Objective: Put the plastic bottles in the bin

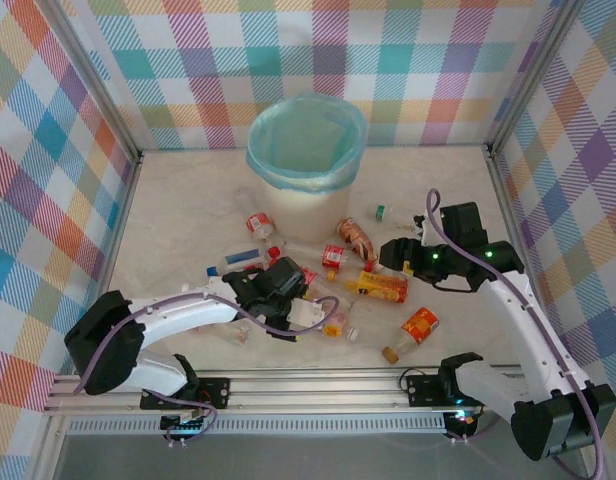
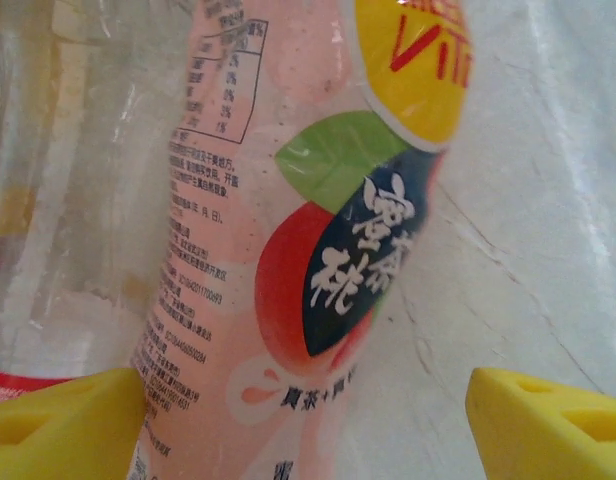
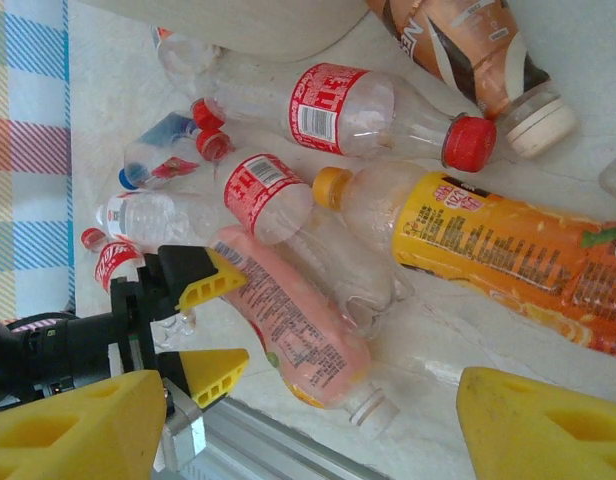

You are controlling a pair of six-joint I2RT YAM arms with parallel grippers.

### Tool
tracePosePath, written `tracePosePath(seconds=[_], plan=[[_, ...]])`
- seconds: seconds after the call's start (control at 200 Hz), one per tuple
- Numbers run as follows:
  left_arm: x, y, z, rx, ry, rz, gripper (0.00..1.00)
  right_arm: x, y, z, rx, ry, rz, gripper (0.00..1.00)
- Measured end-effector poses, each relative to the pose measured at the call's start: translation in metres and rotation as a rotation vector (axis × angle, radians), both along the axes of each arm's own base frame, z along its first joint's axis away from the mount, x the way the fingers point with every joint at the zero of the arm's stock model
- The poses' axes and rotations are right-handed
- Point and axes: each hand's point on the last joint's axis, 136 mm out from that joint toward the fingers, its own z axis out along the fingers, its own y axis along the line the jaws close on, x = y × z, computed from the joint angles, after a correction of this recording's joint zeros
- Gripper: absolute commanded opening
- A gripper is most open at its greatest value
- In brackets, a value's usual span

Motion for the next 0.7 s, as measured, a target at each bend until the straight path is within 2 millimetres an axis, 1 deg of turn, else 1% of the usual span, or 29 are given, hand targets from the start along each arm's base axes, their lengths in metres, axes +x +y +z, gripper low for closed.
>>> tracePosePath(seconds=[0.09, 0.21, 0.33, 0.515, 0.625, 0.7], plan=[[0.004, -0.003, -0.008, 0.017, 0.002, 0.004, 0.82, 0.001, 0.000, 0.000, 0.001, -0.004, 0.001, 0.77], [0.003, -0.001, -0.020, 0.047, 0.023, 0.005, 0.82, 0.000, 0.001, -0.003, 0.002, 0.002, 0.006, 0.77], [0.004, 0.000, -0.028, 0.070, 0.030, 0.005, 0.76, -0.001, 0.001, -0.007, 0.003, 0.006, 0.007, 0.77], [0.007, 0.004, -0.032, 0.090, 0.023, 0.008, 0.62, 0.001, 0.001, -0.006, 0.004, -0.001, 0.007, 0.77], [0.009, 0.005, -0.032, 0.090, 0.019, 0.006, 0.49, 0.001, 0.001, -0.006, 0.003, -0.001, 0.008, 0.77], [0.010, 0.005, -0.029, 0.088, 0.019, 0.011, 0.46, 0.001, 0.000, -0.004, -0.002, -0.003, 0.007, 0.76]])
